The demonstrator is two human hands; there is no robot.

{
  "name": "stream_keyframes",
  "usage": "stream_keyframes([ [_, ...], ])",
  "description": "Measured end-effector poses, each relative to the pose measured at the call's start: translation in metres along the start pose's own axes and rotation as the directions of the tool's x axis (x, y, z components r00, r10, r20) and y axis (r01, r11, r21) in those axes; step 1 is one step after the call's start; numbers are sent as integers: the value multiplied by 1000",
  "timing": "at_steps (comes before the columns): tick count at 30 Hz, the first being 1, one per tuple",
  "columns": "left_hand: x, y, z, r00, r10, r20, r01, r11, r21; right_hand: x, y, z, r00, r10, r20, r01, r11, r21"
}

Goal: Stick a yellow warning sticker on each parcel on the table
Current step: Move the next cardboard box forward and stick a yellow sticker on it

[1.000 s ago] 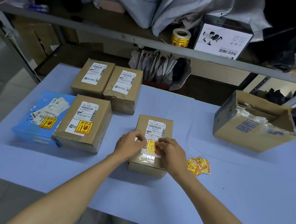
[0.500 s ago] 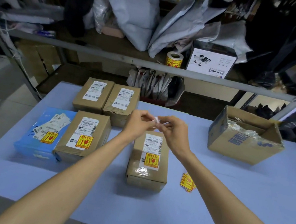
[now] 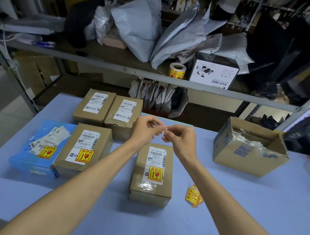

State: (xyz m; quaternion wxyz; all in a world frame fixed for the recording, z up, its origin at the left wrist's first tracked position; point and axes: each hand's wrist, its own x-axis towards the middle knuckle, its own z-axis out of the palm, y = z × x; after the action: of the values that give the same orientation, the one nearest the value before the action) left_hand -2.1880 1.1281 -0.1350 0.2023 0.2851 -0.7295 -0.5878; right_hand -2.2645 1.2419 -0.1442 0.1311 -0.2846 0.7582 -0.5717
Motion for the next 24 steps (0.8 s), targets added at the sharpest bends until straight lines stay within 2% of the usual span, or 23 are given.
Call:
stream_keyframes([
  [8, 0, 1, 1, 994, -67, 83, 76, 991, -114, -1, -3, -1, 1000, 9, -1, -9, 981, 196],
  [13, 1, 1, -3, 986, -76, 146, 90, 991, -96, -1, -2, 3, 1000, -30, -6, 31, 984, 174],
  [17, 2, 2, -7, 959, -160, 235, 186, 978, -93, -1, 1, 2, 997, -18, -69, 23, 997, 72],
  [21, -2, 3, -11, 920, -234, 314, 319, 913, -253, -1, 2, -7, 997, -30, 66, 25, 996, 81],
  [24, -4, 5, -13, 913, -261, 314, 365, 866, -341, -5, 2, -7, 992, -25, 125, 8, 992, 130],
])
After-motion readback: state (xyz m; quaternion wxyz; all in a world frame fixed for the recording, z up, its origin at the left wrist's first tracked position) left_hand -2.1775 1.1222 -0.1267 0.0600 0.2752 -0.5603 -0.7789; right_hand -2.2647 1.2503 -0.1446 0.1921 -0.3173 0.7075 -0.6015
